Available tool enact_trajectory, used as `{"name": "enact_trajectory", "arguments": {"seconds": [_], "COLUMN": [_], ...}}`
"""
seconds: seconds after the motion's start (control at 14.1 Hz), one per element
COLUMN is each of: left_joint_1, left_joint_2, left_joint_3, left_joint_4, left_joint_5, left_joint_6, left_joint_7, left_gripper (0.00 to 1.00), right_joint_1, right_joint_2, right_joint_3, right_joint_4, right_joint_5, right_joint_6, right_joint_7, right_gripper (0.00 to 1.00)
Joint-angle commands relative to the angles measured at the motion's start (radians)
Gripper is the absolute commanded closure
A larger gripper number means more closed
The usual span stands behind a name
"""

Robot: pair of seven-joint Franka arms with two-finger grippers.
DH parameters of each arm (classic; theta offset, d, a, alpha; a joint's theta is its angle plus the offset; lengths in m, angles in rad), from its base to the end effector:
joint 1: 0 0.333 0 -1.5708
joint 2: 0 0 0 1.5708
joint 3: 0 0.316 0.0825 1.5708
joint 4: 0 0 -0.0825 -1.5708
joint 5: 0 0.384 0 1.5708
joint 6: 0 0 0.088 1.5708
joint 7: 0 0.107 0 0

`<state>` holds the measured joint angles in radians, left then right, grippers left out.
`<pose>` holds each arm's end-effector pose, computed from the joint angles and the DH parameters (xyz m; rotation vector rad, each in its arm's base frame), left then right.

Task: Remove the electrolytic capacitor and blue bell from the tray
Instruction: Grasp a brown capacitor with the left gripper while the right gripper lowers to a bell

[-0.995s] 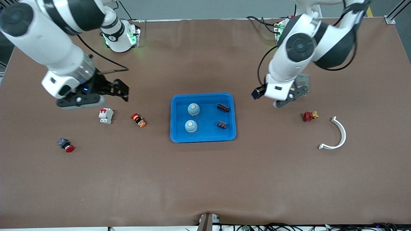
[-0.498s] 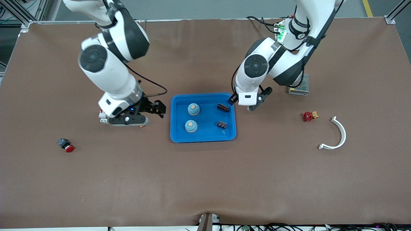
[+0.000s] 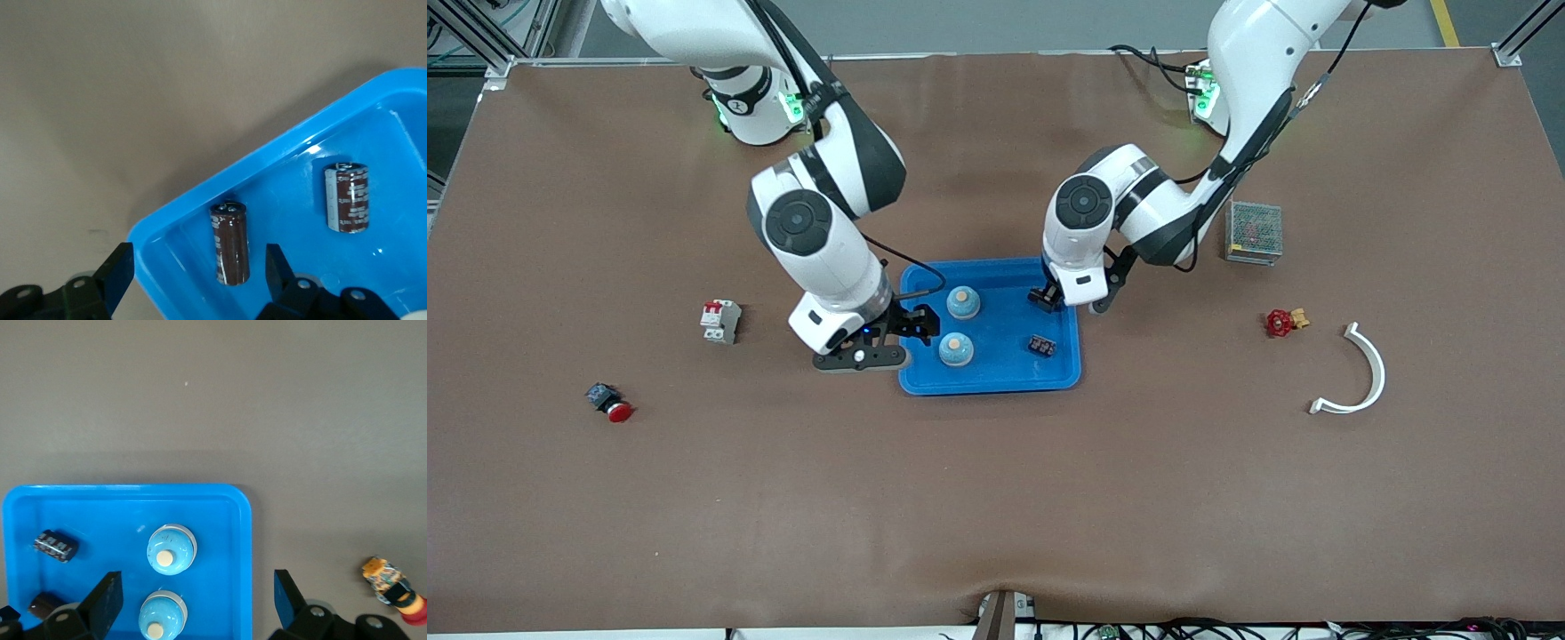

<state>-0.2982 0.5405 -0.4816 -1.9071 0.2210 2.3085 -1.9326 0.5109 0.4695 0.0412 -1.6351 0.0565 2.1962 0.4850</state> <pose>0.4542 -0.4240 0.2350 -2.6775 -1.5474 0.1500 0.5853 0.3588 0.3549 -3.0378 -0.0468 -0.0717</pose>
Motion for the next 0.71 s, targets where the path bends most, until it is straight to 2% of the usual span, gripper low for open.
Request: {"name": "enact_trajectory", "arguments": {"seconds": [0.0,0.28,0.5,0.57,0.64], "left_joint_1": [-0.01,-0.018,-0.018,-0.018,-0.016], "left_joint_2": [0.035,0.09,0.107,0.113,0.124], "left_joint_3": [0.0,0.002,0.002,0.002,0.002], "left_joint_4": [0.013,0.019,0.028,0.036,0.045], "left_joint_5": [0.041,0.109,0.113,0.112,0.112], "left_joint_6": [0.06,0.098,0.112,0.114,0.114], "left_joint_7": [-0.081,-0.156,-0.17,-0.17,-0.17], "left_gripper": [0.18,0.32,0.41,0.47,0.59], "right_joint_1": [0.012,0.026,0.061,0.066,0.066], "right_joint_2": [0.044,0.101,0.144,0.158,0.169], "right_joint_3": [-0.011,-0.011,-0.011,-0.011,-0.011], "right_joint_4": [0.026,0.024,0.028,0.028,0.028], "right_joint_5": [-0.015,-0.014,-0.015,-0.015,-0.015], "right_joint_6": [0.022,0.066,0.088,0.109,0.128], "right_joint_7": [0.021,0.082,0.124,0.125,0.126], "right_gripper": [0.0,0.0,0.0,0.0,0.0]}}
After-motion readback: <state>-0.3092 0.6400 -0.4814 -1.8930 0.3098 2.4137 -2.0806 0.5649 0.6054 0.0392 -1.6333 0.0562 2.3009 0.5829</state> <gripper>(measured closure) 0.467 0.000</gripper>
